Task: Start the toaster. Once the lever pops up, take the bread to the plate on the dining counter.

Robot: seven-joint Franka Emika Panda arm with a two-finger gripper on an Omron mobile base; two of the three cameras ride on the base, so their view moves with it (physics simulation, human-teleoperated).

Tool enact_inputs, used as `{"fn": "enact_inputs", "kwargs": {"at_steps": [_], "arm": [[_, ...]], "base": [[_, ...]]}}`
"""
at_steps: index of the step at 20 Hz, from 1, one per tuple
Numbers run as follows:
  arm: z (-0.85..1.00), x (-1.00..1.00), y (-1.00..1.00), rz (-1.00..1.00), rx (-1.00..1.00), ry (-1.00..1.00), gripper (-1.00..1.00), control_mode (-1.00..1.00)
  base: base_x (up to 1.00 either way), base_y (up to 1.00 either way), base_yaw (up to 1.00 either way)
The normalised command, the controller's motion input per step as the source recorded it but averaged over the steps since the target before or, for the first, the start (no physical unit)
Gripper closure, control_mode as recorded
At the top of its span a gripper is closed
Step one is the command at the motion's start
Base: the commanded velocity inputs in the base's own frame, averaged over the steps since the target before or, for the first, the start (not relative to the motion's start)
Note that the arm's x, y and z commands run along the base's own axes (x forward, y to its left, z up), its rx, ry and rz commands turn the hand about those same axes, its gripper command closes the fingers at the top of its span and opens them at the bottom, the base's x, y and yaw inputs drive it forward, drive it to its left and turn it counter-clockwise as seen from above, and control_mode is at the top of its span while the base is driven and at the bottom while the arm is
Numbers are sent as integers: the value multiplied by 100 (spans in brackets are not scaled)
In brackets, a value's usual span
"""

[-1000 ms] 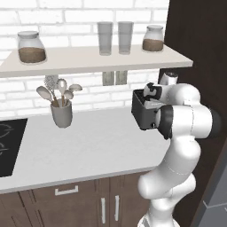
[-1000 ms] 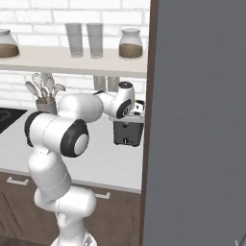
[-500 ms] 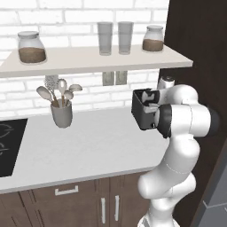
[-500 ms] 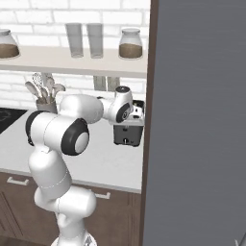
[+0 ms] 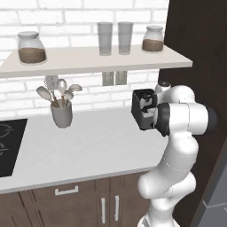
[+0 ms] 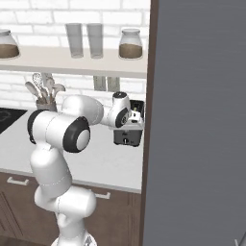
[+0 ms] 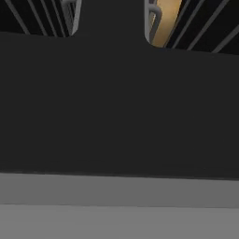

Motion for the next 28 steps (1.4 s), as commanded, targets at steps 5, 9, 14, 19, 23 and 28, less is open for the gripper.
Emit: {"fn": "enact_inputs", "kwargs": {"at_steps": [5, 9, 14, 19, 23, 28], "arm": [[-100, -3, 23, 0, -4, -1, 100, -100], [-100, -48, 19, 0, -12, -14, 100, -100], [-99, -70, 10, 0, -8, -25, 100, -100], [-29, -92, 0, -4, 3, -34, 100, -100], [47, -78, 0, -8, 11, -34, 100, -100], [85, -40, 6, -9, 9, -27, 100, -100]], "base": [[0, 0, 0], [0, 0, 0], [0, 0, 0], [0, 0, 0], [0, 0, 0], [0, 0, 0]]}}
